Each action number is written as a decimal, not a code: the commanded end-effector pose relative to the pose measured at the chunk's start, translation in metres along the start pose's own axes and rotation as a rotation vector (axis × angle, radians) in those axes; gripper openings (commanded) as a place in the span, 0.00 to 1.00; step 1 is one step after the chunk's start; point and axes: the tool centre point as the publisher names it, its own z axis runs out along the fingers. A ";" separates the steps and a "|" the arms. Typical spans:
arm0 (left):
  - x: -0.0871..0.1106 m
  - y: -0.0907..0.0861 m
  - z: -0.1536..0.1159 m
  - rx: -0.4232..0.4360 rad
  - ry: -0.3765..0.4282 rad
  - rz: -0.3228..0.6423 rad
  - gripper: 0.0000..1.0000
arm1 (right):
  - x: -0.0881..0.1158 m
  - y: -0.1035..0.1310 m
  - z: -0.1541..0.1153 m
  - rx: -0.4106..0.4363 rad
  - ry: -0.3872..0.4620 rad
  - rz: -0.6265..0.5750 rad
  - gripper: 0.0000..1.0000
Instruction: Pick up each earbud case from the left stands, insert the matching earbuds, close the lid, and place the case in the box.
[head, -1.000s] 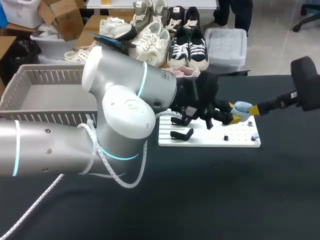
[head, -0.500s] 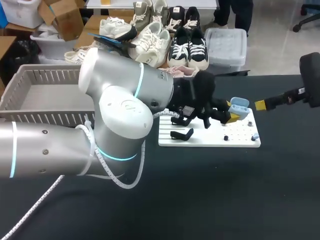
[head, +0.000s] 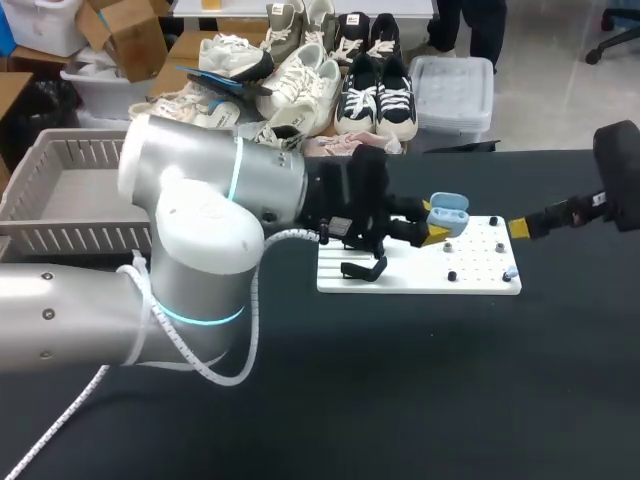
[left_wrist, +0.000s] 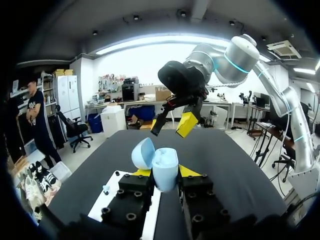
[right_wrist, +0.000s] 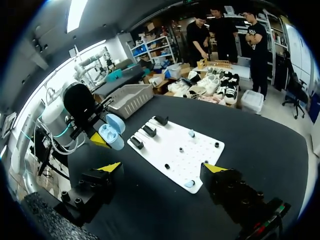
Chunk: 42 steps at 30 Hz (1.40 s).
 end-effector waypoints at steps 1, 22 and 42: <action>0.008 0.000 -0.018 0.002 -0.092 0.001 0.00 | 0.006 0.000 -0.002 0.035 0.001 0.033 1.00; 0.029 0.001 -0.042 0.024 -0.179 0.047 0.00 | 0.008 0.004 0.009 0.147 0.063 0.097 1.00; 0.036 0.002 -0.026 -0.018 -0.148 0.069 0.00 | 0.009 0.003 0.007 0.165 0.070 0.103 1.00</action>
